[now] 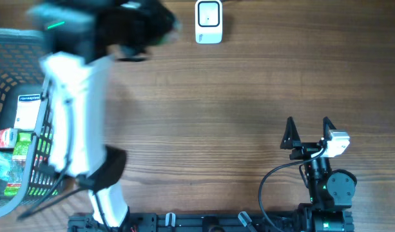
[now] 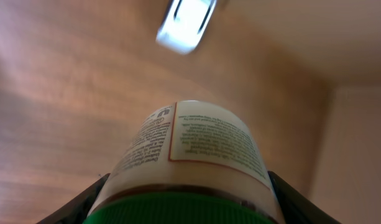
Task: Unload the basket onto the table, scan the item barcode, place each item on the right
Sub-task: 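Lift the jar out with the left gripper and place it mid-table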
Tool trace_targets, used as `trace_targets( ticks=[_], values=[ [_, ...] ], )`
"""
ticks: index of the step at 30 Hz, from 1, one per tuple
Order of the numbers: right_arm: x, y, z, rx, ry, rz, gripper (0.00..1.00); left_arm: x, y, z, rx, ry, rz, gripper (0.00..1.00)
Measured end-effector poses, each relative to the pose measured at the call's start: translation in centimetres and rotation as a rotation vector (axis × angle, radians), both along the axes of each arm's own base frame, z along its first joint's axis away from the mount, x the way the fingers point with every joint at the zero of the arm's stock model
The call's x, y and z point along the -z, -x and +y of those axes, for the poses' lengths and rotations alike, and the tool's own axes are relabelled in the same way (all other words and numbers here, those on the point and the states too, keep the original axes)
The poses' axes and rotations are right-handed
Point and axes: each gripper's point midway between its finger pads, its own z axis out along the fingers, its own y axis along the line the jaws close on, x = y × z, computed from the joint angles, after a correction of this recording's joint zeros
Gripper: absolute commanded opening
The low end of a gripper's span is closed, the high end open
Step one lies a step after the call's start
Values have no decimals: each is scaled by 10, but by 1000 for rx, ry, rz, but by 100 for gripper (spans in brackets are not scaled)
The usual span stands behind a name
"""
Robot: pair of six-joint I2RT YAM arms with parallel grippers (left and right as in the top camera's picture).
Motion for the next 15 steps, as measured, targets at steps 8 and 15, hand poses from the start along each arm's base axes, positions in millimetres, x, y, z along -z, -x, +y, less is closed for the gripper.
trace_targets(
  ticks=[8,15],
  values=[
    [0,0,0,0,0,0,100,152,16,-72,-169,-194,403,63],
    [0,0,0,0,0,0,100,236,24,-99,-545,-142,526,63]
  ],
)
